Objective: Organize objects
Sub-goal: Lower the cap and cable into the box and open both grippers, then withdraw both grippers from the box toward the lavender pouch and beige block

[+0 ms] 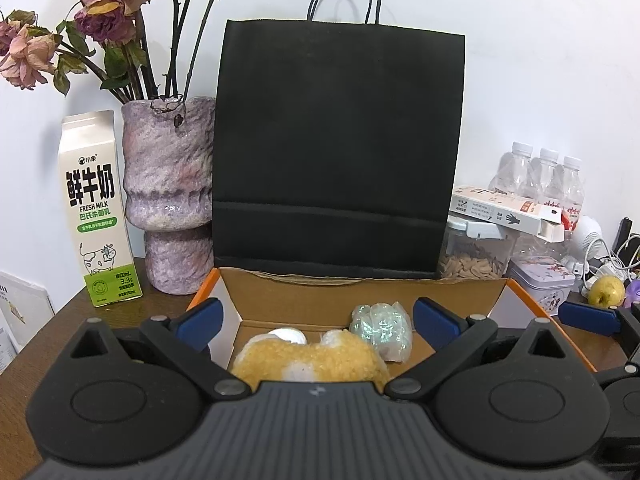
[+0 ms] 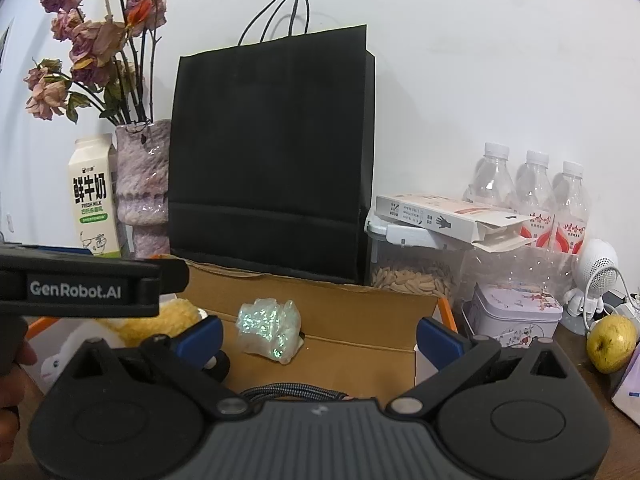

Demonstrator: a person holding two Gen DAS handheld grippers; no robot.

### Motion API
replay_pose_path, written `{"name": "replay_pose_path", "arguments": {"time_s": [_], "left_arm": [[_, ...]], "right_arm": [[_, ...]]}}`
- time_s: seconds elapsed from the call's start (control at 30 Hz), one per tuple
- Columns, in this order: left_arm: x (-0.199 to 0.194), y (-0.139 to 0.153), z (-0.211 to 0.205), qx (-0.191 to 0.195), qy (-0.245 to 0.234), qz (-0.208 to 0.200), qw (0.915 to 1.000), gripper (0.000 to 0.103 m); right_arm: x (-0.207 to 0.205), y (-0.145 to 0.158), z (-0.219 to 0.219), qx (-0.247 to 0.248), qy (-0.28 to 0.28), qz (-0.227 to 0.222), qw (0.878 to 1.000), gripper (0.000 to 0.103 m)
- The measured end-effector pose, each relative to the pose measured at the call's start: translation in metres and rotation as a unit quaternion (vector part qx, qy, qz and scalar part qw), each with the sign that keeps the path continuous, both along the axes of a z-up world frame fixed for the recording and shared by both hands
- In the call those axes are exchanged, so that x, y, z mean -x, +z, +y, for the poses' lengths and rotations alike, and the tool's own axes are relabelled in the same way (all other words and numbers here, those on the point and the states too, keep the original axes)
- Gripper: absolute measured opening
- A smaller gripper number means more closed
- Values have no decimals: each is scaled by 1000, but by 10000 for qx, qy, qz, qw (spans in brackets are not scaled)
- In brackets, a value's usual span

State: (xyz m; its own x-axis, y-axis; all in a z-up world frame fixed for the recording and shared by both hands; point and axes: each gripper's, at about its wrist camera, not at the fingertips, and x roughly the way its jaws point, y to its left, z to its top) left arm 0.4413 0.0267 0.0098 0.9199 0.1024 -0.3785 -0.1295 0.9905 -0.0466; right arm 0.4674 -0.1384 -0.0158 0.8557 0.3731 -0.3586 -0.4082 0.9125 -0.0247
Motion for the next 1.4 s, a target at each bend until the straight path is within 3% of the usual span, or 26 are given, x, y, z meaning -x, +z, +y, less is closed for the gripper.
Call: {"name": "replay_pose_path", "arguments": {"time_s": [0.77,1.4], "left_arm": [[47,4,8,43,83,2,10000,103],[126,-12,9,64,14,247,9997,103]], "right_arm": [[38,11,-14,-70,125,-44,9999,103],[115,-1,-37,119,258,112,9995,103]]}}
